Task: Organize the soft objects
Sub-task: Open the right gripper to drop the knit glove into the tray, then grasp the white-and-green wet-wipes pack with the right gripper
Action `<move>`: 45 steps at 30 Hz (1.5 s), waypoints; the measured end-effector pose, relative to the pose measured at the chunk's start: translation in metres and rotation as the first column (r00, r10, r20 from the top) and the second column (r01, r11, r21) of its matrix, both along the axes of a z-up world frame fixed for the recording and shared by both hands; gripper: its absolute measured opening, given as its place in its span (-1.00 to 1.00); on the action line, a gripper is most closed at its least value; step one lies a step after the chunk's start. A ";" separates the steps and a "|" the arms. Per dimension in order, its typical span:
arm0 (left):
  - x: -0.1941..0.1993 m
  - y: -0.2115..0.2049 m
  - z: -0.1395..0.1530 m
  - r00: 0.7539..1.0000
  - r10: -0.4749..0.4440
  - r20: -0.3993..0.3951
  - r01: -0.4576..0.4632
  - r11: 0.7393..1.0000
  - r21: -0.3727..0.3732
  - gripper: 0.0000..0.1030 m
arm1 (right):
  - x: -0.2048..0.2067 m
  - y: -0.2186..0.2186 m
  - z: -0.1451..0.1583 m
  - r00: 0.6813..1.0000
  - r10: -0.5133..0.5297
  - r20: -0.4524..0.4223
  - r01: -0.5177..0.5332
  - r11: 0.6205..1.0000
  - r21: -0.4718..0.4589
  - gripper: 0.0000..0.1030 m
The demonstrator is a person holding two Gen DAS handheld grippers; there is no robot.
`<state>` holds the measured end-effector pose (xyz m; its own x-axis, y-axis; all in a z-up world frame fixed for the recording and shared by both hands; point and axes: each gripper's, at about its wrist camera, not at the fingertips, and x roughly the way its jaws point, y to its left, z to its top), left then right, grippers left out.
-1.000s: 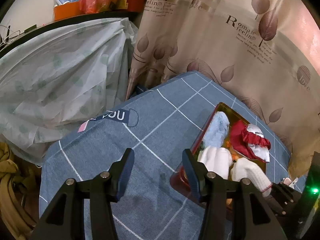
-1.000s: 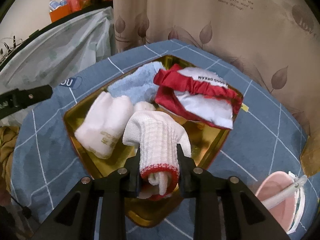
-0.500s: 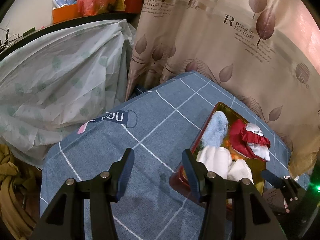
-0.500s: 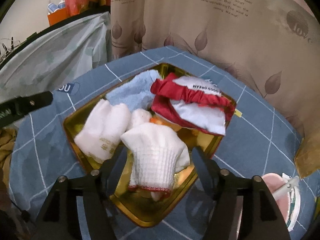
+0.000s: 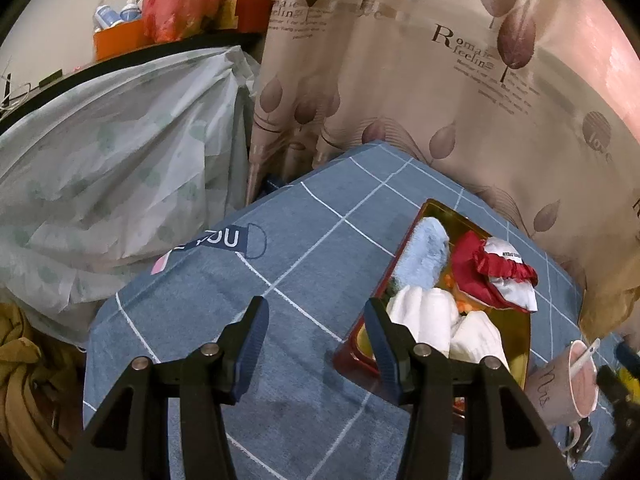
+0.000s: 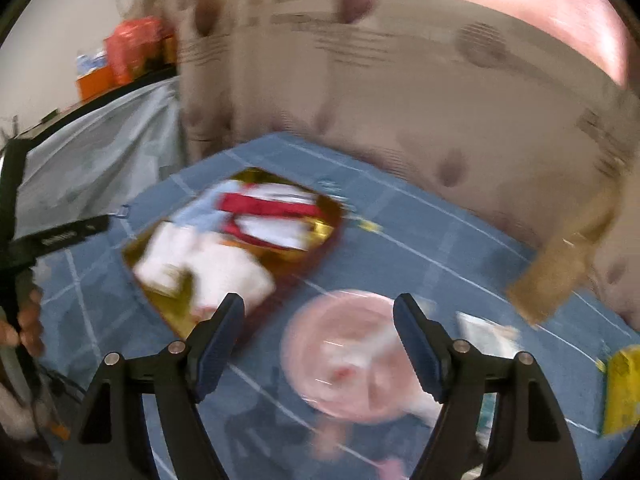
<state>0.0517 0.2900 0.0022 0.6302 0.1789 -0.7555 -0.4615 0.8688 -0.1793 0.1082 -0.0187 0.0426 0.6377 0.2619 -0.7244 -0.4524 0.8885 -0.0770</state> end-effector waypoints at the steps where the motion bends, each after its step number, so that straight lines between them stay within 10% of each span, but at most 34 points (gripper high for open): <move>1: 0.001 -0.002 0.000 1.000 -0.005 0.000 0.005 1.000 0.005 -0.01 | 0.002 -0.017 0.001 0.999 -0.034 0.004 0.034 0.999 -0.011 0.44; 13: 0.002 -0.018 0.003 0.999 -0.048 0.002 0.048 0.996 0.071 -0.01 | 0.037 -0.146 -0.036 0.954 -0.294 -0.064 0.287 0.953 -0.100 0.71; 31: 0.010 -0.065 -0.002 0.980 -0.195 -0.026 0.196 0.956 0.220 -0.01 | 0.090 -0.146 -0.105 0.941 -0.291 -0.174 0.273 0.954 -0.123 0.88; 36: 0.010 -0.078 0.000 0.972 -0.235 -0.029 0.235 0.942 0.239 -0.01 | 0.101 -0.161 -0.112 0.922 -0.297 -0.250 0.300 0.954 -0.026 0.31; 45: 0.005 -0.130 0.015 0.915 -0.401 -0.034 0.397 0.886 0.240 -0.01 | 0.091 -0.214 -0.107 0.887 -0.410 -0.213 0.414 0.910 -0.029 0.19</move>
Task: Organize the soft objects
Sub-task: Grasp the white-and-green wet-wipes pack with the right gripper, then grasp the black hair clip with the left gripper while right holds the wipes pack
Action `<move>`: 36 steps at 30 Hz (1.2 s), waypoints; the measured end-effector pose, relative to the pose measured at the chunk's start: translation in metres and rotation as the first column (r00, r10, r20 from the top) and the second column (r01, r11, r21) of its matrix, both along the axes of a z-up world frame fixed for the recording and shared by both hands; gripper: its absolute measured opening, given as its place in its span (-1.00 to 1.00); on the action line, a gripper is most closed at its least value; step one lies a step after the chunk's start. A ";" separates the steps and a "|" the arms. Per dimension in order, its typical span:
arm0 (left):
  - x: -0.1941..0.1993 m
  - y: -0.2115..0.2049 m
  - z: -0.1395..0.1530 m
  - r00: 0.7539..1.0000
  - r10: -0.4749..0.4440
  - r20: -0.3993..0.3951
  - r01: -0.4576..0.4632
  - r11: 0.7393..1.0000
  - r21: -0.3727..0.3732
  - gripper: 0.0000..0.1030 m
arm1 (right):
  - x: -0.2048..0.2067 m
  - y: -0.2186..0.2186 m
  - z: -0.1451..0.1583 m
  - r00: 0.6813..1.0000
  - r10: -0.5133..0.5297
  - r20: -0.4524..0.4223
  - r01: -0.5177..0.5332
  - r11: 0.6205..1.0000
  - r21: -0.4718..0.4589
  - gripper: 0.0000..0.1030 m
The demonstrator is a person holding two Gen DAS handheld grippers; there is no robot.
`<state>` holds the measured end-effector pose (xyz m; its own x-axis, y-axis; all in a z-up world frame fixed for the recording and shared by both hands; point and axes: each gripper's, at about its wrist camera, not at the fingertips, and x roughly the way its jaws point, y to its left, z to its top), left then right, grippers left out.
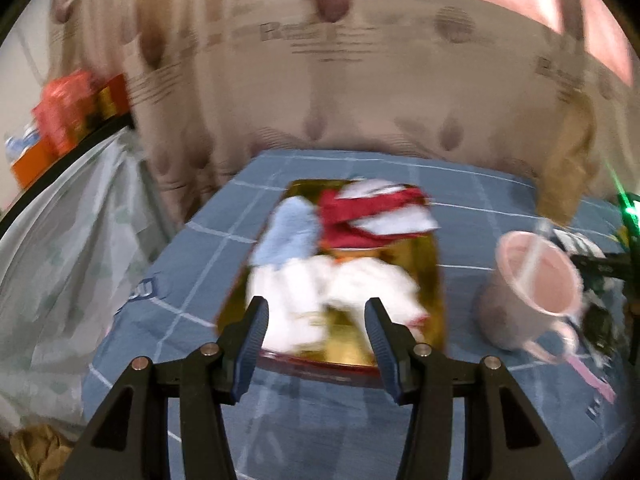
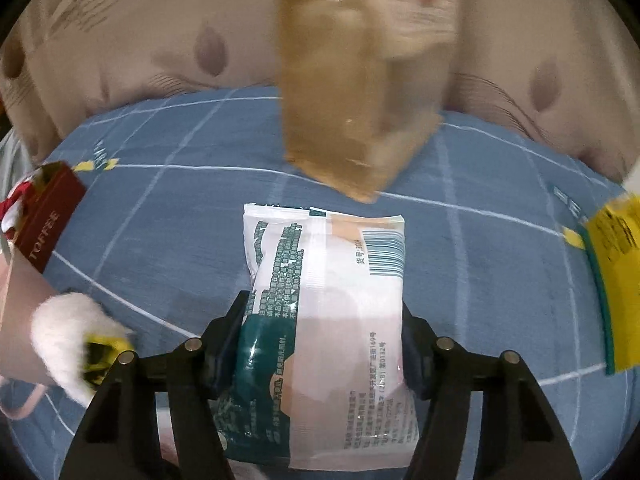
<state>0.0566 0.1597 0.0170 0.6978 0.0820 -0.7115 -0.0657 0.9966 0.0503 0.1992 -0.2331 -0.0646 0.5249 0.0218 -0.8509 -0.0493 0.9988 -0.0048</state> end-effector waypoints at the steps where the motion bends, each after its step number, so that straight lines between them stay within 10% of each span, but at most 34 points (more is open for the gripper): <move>1: -0.001 -0.008 0.004 1.000 -0.029 0.003 0.029 1.000 -0.005 -0.01 | -0.003 -0.007 0.000 1.000 -0.014 0.004 0.014 1.000 -0.005 0.19; 8: -0.011 -0.085 0.028 0.959 -0.282 0.021 0.282 0.959 -0.031 0.17 | -0.040 -0.056 0.004 0.995 -0.091 0.028 0.093 0.994 -0.049 0.19; 22: -0.001 -0.249 -0.003 0.760 -0.638 -0.122 0.624 0.769 -0.139 0.18 | -0.080 -0.077 0.001 0.989 -0.122 0.079 0.126 0.991 -0.050 0.22; 29: 0.016 -0.287 -0.022 0.721 -0.667 -0.187 0.646 0.745 -0.168 0.18 | -0.080 -0.079 0.000 0.990 -0.124 0.072 0.125 0.992 -0.020 0.25; 36: 0.038 -0.298 -0.051 0.735 -0.623 -0.267 0.593 0.782 -0.191 0.18 | -0.080 -0.078 0.000 0.990 -0.122 0.069 0.123 0.992 -0.015 0.29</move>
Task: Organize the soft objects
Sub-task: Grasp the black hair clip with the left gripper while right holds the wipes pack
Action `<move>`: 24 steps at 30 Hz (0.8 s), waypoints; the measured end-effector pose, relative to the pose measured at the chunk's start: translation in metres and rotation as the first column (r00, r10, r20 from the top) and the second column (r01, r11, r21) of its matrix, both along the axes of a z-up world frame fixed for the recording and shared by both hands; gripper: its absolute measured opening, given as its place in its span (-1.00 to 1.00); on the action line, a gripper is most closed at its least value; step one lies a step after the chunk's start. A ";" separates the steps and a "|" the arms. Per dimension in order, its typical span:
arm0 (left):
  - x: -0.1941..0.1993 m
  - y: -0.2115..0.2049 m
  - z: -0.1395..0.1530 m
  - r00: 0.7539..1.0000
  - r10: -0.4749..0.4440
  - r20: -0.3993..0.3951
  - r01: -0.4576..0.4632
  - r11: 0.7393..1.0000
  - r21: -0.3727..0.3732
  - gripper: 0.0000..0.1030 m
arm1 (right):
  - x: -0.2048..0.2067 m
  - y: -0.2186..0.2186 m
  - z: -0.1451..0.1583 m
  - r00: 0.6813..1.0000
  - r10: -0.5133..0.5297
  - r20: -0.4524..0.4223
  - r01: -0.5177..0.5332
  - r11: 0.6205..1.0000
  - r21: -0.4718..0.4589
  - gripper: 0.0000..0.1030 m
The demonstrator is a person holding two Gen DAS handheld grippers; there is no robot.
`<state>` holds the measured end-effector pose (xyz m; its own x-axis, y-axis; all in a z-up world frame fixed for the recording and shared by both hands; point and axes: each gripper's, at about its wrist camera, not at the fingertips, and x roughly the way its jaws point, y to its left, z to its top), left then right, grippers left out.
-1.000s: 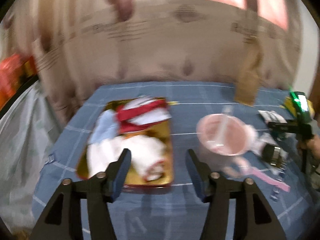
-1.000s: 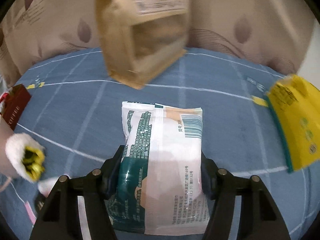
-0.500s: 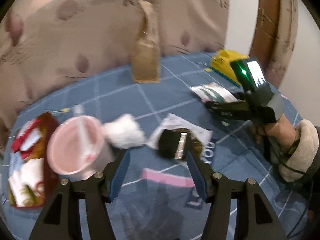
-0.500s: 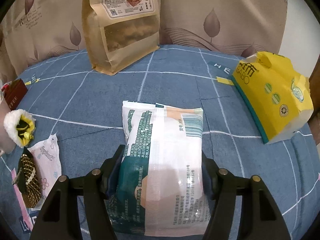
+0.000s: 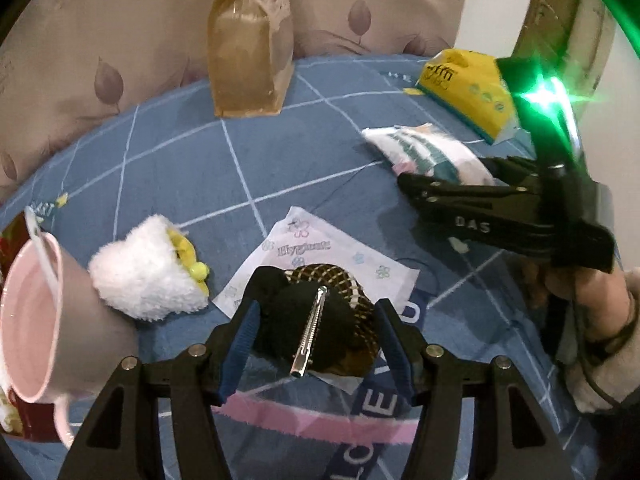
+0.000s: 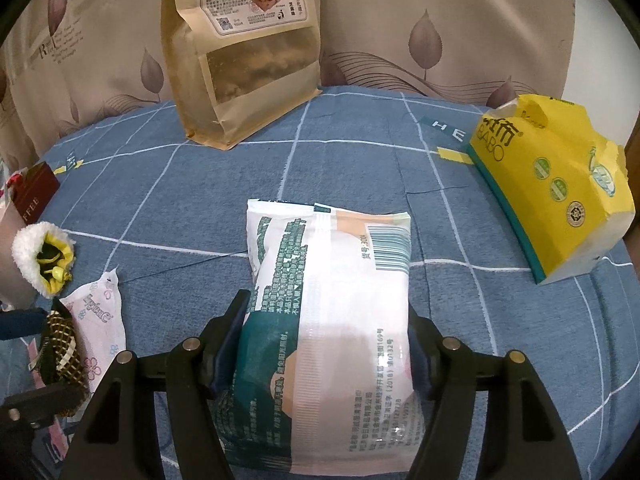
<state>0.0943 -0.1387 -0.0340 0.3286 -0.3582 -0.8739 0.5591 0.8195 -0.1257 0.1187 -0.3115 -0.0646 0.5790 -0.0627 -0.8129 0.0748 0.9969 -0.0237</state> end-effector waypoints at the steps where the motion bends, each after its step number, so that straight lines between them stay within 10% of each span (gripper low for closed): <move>1: 0.000 0.001 -0.002 1.000 0.008 -0.002 -0.008 1.000 -0.003 0.17 | 0.000 0.000 0.000 1.000 0.000 0.000 0.000 1.000 0.002 0.29; 3: 0.002 0.003 -0.003 1.000 0.011 -0.017 -0.012 1.000 -0.024 -0.29 | 0.000 0.000 0.000 1.000 0.000 0.000 0.000 1.000 0.001 0.29; 6: 0.003 0.004 -0.003 0.999 0.016 -0.029 -0.016 1.000 -0.019 -0.42 | 0.001 0.000 0.000 1.000 0.000 0.000 0.000 1.000 0.001 0.29; 24: -0.015 0.029 0.035 0.999 0.054 0.005 -0.053 0.996 -0.076 -0.44 | 0.001 0.000 0.000 1.000 -0.002 -0.001 0.002 1.000 -0.001 0.30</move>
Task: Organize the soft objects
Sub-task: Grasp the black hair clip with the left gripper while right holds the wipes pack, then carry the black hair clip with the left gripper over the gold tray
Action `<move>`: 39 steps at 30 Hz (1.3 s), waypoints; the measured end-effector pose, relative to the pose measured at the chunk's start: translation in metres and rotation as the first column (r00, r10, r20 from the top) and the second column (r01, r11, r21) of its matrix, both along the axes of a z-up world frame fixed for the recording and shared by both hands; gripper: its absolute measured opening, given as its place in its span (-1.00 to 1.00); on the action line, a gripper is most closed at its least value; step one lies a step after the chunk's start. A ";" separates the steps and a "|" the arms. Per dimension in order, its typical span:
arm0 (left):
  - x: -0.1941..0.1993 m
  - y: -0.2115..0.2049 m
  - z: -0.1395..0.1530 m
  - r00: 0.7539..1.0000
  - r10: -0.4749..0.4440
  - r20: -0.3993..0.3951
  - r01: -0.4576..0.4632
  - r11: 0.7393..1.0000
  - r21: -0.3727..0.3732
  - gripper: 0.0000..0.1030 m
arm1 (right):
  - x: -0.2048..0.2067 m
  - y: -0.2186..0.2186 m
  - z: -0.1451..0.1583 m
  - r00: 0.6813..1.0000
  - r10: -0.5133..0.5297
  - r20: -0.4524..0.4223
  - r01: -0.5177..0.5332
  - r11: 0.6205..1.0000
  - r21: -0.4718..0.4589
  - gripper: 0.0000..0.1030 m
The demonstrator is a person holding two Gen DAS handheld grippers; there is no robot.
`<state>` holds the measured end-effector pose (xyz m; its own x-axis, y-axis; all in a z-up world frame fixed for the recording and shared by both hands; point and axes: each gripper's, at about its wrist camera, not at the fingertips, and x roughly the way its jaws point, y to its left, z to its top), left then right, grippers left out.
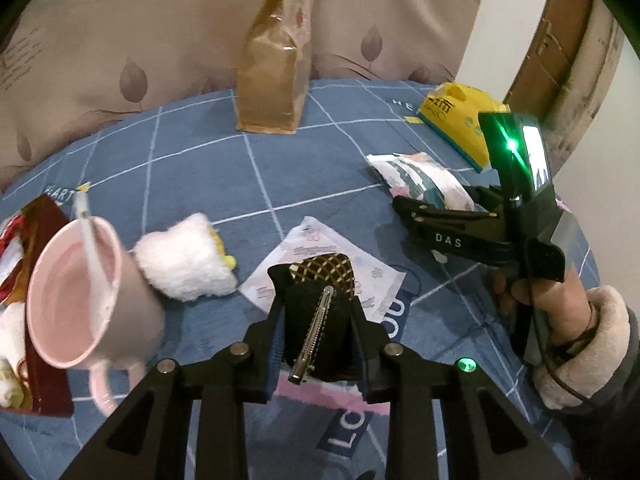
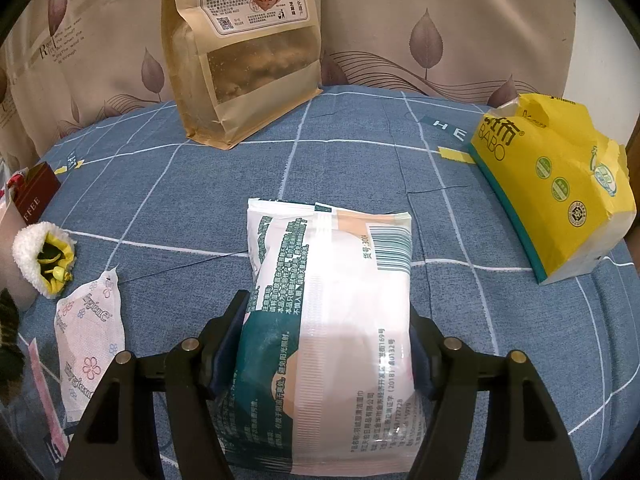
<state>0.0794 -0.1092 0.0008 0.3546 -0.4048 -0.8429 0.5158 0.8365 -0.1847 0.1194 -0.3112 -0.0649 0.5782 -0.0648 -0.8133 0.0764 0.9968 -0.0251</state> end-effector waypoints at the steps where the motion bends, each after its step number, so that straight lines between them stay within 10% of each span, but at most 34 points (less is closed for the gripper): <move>1: 0.000 0.003 0.002 1.000 0.005 0.001 -0.005 1.000 0.000 -0.44 | 0.000 0.000 0.000 1.000 0.000 0.000 0.000 1.000 0.000 0.30; 21: 0.007 0.094 0.041 0.974 0.209 0.091 -0.211 0.977 0.011 -0.44 | 0.000 0.000 0.000 1.000 0.000 0.000 0.000 1.000 -0.001 0.30; 39: 0.043 0.231 0.060 0.842 0.494 0.218 -0.521 0.849 0.086 -0.44 | 0.000 0.000 0.000 1.000 -0.001 0.000 0.001 1.000 -0.002 0.30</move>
